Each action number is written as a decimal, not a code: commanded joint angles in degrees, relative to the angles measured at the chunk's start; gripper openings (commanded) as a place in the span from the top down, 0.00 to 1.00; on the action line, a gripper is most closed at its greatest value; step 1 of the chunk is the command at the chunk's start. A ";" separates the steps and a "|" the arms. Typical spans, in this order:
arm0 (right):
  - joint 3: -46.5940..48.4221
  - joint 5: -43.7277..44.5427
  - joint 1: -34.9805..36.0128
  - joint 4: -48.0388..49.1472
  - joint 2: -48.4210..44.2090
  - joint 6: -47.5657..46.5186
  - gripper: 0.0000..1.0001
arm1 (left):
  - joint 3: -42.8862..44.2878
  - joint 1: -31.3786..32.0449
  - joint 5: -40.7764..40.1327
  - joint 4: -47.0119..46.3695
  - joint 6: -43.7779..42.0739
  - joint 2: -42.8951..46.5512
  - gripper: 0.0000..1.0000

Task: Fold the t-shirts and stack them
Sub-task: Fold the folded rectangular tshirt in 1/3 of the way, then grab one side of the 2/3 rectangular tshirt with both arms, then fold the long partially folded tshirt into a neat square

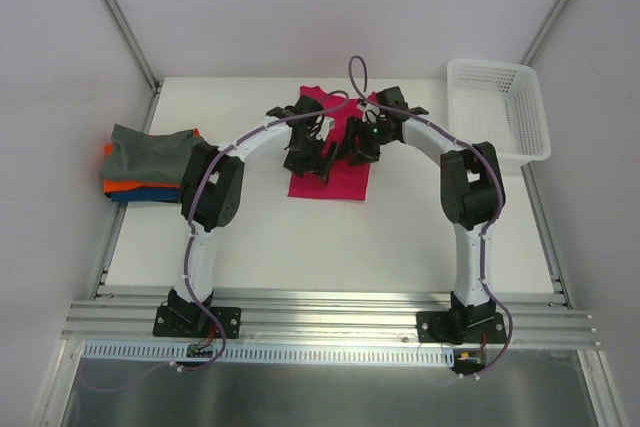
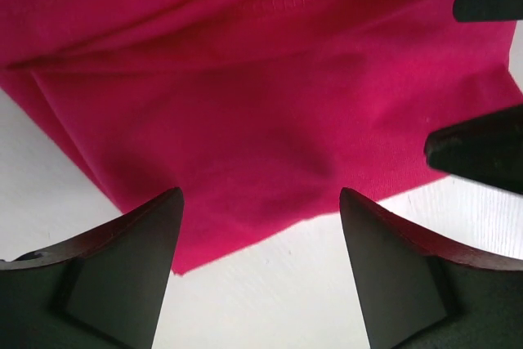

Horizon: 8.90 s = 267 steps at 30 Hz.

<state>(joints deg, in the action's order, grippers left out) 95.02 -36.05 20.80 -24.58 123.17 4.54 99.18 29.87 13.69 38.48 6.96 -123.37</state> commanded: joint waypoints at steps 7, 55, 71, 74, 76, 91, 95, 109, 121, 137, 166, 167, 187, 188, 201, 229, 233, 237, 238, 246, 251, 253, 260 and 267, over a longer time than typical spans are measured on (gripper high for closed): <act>10.34 0.19 -1.90 2.69 7.06 1.97 0.38 | 3.22 -0.95 3.09 0.11 1.74 -3.72 0.24; 3.42 -5.17 1.79 6.21 5.23 8.38 0.37 | -5.04 -1.04 2.56 0.19 2.26 4.63 0.26; -6.87 -6.49 0.74 3.57 -4.96 6.63 0.37 | -5.22 -1.04 3.18 0.10 2.79 4.54 0.27; -7.57 -5.88 0.56 2.35 -5.66 5.75 0.38 | -5.48 -1.04 3.18 0.10 2.97 4.81 0.27; -8.27 -5.08 -0.14 2.16 -6.80 5.05 0.38 | -5.57 -1.13 3.09 0.10 2.88 5.07 0.27; 3.05 -3.59 1.70 4.19 3.73 4.16 0.37 | -8.38 -0.60 1.78 0.02 1.57 7.44 0.27; 8.77 -2.71 1.88 4.54 8.74 4.34 0.37 | -9.61 -0.16 1.25 -0.07 0.95 8.23 0.27; 22.13 1.77 -7.52 4.54 11.73 1.35 0.36 | -11.64 3.00 -1.39 -0.07 -0.63 9.64 0.26; -6.83 -4.01 -9.55 -2.92 -12.06 -1.46 0.37 | -10.66 1.78 -4.20 1.86 -2.22 15.53 0.14; -25.16 -7.80 -7.44 2.34 -12.71 4.08 0.42 | -15.42 -9.91 13.20 1.60 3.49 8.42 0.20; -25.50 -6.58 -3.39 2.87 -10.32 4.69 0.81 | -17.44 -10.80 17.42 -0.42 4.46 6.04 0.58; -25.50 -6.40 -3.66 2.87 -10.32 4.35 0.81 | -17.52 -10.80 17.68 -0.42 4.46 5.95 0.58; -21.72 -4.64 -4.54 4.98 -7.07 5.04 0.94 | -17.88 -10.80 19.00 -1.13 4.29 5.34 0.89; -21.64 -4.64 -4.54 4.98 -7.07 4.96 0.99 | -17.88 -10.80 19.09 -1.13 4.20 5.25 0.94; -28.22 -7.80 -5.42 -1.88 -19.54 2.41 0.99 | -23.67 -8.34 20.32 -0.86 2.36 15.08 1.00; -25.35 -5.70 -8.58 -2.85 -35.38 3.38 0.99 | -19.57 -9.38 14.52 6.96 -5.55 32.50 1.00; -17.54 -5.08 -8.58 -1.00 -26.79 3.55 0.99 | -11.22 -9.83 14.52 6.78 -6.17 23.91 1.00; -9.08 -4.82 -8.41 0.93 -19.04 3.81 0.99 | -2.16 -10.88 15.31 6.43 -6.17 15.72 1.00; -7.59 -4.73 -8.32 1.28 -17.72 3.81 0.99 | 1.86 -10.97 15.31 6.08 -6.34 13.70 1.00; 6.73 -3.67 -8.23 4.80 -2.34 3.64 0.99 | 22.09 -11.94 9.87 4.33 -6.43 -4.85 1.00; 11.58 -2.88 -8.05 5.68 1.62 3.90 0.99 | 22.82 -12.81 5.82 2.92 -6.35 -6.18 1.00; 13.07 -2.45 -8.14 5.94 3.03 3.82 0.99 | 22.73 -13.60 4.86 2.65 -6.08 -6.53 1.00; 15.45 -1.13 -8.32 6.65 4.61 4.08 0.99 | 22.99 -15.54 2.13 1.86 -6.08 -5.56 1.00; 21.25 1.42 -7.53 7.09 9.97 3.64 0.96 | 28.52 -16.24 1.95 1.16 -5.73 -11.78 1.00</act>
<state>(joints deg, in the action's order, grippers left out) 112.22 -36.86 13.06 -19.44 131.17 8.47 123.85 14.39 17.41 40.73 1.87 -132.31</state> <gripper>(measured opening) 0.027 0.011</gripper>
